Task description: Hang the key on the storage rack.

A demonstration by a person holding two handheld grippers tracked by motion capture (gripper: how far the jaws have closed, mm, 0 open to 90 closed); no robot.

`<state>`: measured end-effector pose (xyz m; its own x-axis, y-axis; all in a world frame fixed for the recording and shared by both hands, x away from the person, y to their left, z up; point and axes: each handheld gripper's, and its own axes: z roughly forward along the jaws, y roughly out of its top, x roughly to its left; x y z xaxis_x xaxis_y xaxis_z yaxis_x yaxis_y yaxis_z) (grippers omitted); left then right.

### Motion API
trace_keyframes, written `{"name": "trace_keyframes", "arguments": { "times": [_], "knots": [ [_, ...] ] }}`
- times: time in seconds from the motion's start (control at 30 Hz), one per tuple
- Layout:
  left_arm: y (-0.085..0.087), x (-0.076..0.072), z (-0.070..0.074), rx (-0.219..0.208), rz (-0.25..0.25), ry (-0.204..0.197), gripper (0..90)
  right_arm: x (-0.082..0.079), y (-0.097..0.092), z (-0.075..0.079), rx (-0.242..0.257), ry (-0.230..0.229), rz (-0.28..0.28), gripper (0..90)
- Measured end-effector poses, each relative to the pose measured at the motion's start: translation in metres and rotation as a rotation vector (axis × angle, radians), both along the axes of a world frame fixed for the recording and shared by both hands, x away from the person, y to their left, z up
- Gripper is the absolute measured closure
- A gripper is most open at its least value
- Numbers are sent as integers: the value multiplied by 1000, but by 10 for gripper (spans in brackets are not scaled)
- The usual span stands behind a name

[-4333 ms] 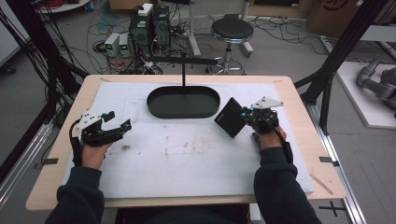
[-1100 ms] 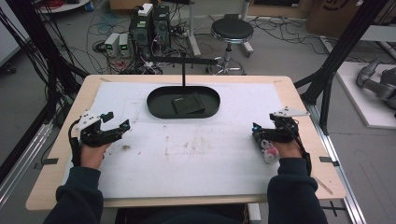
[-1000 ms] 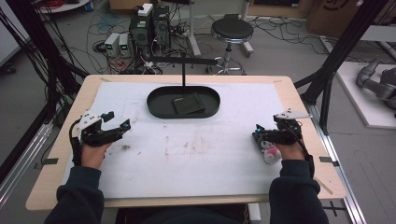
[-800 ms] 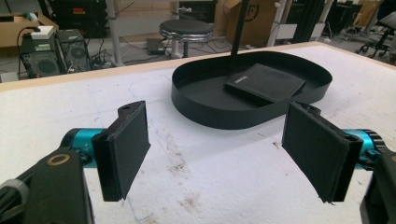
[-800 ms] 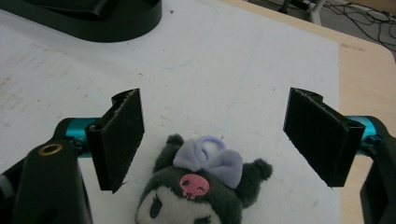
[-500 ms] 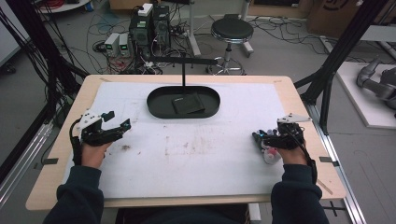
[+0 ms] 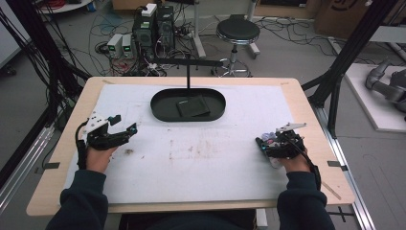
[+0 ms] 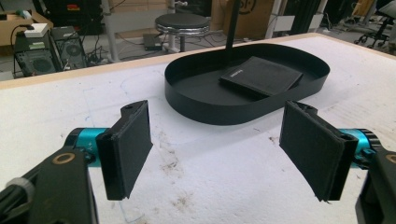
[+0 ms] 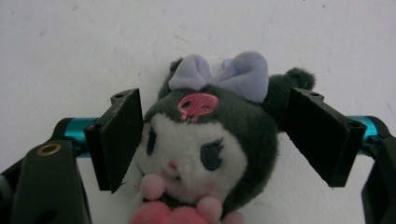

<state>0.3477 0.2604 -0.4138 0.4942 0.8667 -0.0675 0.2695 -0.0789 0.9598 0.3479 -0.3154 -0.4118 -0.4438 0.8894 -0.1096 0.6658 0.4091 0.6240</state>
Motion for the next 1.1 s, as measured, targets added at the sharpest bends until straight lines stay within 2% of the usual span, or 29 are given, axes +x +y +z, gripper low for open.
{"name": "trace_keyframes", "arguments": {
  "times": [0.07,0.1,0.2,0.23,0.27,0.3,0.33,0.37,0.4,0.47,0.53,0.57,0.6,0.63,0.67,0.77,0.8,0.83,0.87,0.9,0.93,1.03,1.07,1.1],
  "knots": [
    [1,-1,0,-1,1,2,248,1,2,-3,-42,14,10,203],
    [2,-1,1,-3,3,2,248,2,1,-4,-52,33,19,241],
    [2,-1,1,-7,7,4,248,3,-2,-3,-51,24,64,311],
    [2,0,0,-6,6,5,248,4,-2,-2,-59,6,88,319],
    [2,0,0,-4,5,6,249,4,0,-2,-30,-48,141,318],
    [2,0,0,-5,4,5,249,4,0,-2,-30,-48,141,318],
    [1,0,0,-3,3,6,249,6,-1,-3,17,-78,144,302],
    [1,0,0,-1,3,7,249,6,-1,-3,17,-78,144,302],
    [1,0,0,0,2,6,250,8,-1,-7,42,-74,117,261],
    [2,0,0,-4,3,4,250,9,-1,-10,47,-63,106,228],
    [2,0,0,-12,8,5,250,8,-1,-18,8,-25,65,198],
    [2,0,0,-12,8,5,250,8,-1,-18,8,-25,65,198],
    [3,0,0,-11,8,5,250,6,0,-20,-43,-6,60,199],
    [3,0,0,-10,9,5,250,6,-1,-20,-52,14,75,218],
    [3,0,0,-12,8,7,250,5,-1,-19,-54,18,81,299],
    [2,0,0,-7,5,7,250,6,-1,-16,-48,21,76,330],
    [2,0,0,-6,6,7,250,5,0,-11,-30,-4,78,354],
    [2,0,0,-7,6,8,250,5,0,-11,-30,-4,78,354],
    [2,0,0,-7,7,8,250,5,0,-8,-19,-24,82,358],
    [2,0,0,-6,8,7,250,5,0,-4,-3,-50,93,360],
    [2,0,0,-7,10,7,250,4,1,4,47,-107,115,361],
    [2,-1,0,-6,11,7,250,3,4,16,127,-207,169,360],
    [2,-1,1,-4,10,7,250,4,6,19,141,-234,182,360],
    [3,-1,1,0,9,7,250,4,6,19,141,-234,182,360]
  ]
}}
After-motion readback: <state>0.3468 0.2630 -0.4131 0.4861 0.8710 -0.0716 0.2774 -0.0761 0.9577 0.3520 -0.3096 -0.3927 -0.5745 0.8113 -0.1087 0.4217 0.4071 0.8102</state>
